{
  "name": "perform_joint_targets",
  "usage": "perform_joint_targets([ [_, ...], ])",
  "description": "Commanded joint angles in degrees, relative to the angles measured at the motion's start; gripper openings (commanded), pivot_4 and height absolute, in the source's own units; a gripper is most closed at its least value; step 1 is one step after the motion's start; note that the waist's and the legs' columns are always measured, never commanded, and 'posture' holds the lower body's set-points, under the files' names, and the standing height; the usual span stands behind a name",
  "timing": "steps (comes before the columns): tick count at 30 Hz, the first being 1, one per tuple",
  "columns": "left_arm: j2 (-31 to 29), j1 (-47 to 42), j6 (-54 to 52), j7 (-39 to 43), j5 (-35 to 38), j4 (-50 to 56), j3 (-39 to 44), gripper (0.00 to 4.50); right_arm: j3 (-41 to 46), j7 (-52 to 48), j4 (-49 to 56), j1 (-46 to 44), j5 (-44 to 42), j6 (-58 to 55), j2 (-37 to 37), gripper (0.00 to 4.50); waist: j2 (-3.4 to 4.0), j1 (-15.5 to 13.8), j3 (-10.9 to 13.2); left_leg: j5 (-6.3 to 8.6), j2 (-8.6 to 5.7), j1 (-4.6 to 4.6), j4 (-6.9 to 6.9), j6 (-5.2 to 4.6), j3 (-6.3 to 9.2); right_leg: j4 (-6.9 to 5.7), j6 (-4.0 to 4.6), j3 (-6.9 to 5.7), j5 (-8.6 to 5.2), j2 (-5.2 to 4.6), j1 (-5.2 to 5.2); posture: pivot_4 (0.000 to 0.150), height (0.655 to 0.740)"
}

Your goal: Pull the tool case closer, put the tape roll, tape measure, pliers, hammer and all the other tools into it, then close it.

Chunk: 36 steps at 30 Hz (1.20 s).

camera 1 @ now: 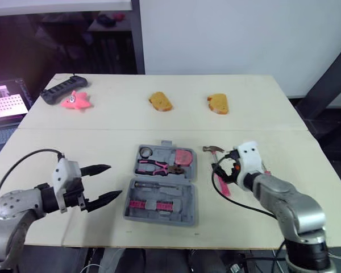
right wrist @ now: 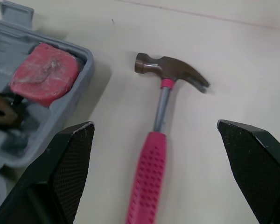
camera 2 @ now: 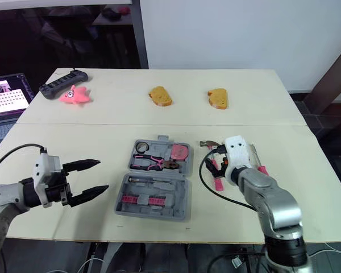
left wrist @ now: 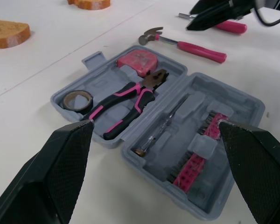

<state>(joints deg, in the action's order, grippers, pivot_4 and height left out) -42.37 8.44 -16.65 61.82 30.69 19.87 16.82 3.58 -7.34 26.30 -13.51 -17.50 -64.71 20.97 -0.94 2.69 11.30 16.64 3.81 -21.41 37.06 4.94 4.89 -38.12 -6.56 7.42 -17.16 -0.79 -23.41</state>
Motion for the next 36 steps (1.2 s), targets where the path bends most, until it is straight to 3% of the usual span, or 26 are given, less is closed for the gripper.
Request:
perform_joint_targets([
  [1,0.21,-0.39,1.03,-1.12,0.12,1.69,0.11,4.47,-0.01,3.14,-2.44,-2.72,2.26,-0.97,-2.37,4.5,0.0,-0.1,0.0,0.0,0.0,0.0,0.0,0.0,0.0,0.0,0.0,0.0,0.0,0.0,0.0,0.15,0.74],
  [20,0.24,-0.66,2.46,-3.1,-1.0,1.17,-1.48,4.47,-1.19,6.04,-21.37,-9.86,8.22,4.14,-9.11,4.5,0.01,1.48,0.0,0.0,0.0,-0.01,-0.06,0.0,0.0,-0.01,-0.02,-0.01,0.01,0.01,-0.04,0.15,0.74],
  [24,0.36,-0.51,2.47,-3.32,-1.1,1.19,-1.61,4.5,-1.37,5.57,-22.83,-9.78,8.65,5.47,-9.31,3.3,0.0,1.47,0.0,0.0,0.01,0.01,-0.07,0.0,0.0,0.0,-0.03,0.0,0.01,0.01,-0.03,0.15,0.74],
  [30,0.4,-0.47,2.48,-3.42,-1.36,0.72,-2.0,4.5,-2.36,4.49,-24.42,-10.33,8.89,6.71,-9.65,0.23,-0.02,1.47,-0.01,0.0,0.0,0.01,-0.06,0.0,0.0,0.0,-0.02,0.0,0.01,0.0,-0.03,0.15,0.74],
  [36,0.64,-0.92,2.51,-3.53,-1.54,0.3,-2.69,4.5,-2.2,3.34,-23.57,-10.95,8.85,8.13,-9.46,0.18,-0.03,1.61,-0.02,0.0,0.01,0.03,-0.06,0.0,0.01,0.0,-0.02,0.0,0.01,0.01,-0.02,0.15,0.74],
])
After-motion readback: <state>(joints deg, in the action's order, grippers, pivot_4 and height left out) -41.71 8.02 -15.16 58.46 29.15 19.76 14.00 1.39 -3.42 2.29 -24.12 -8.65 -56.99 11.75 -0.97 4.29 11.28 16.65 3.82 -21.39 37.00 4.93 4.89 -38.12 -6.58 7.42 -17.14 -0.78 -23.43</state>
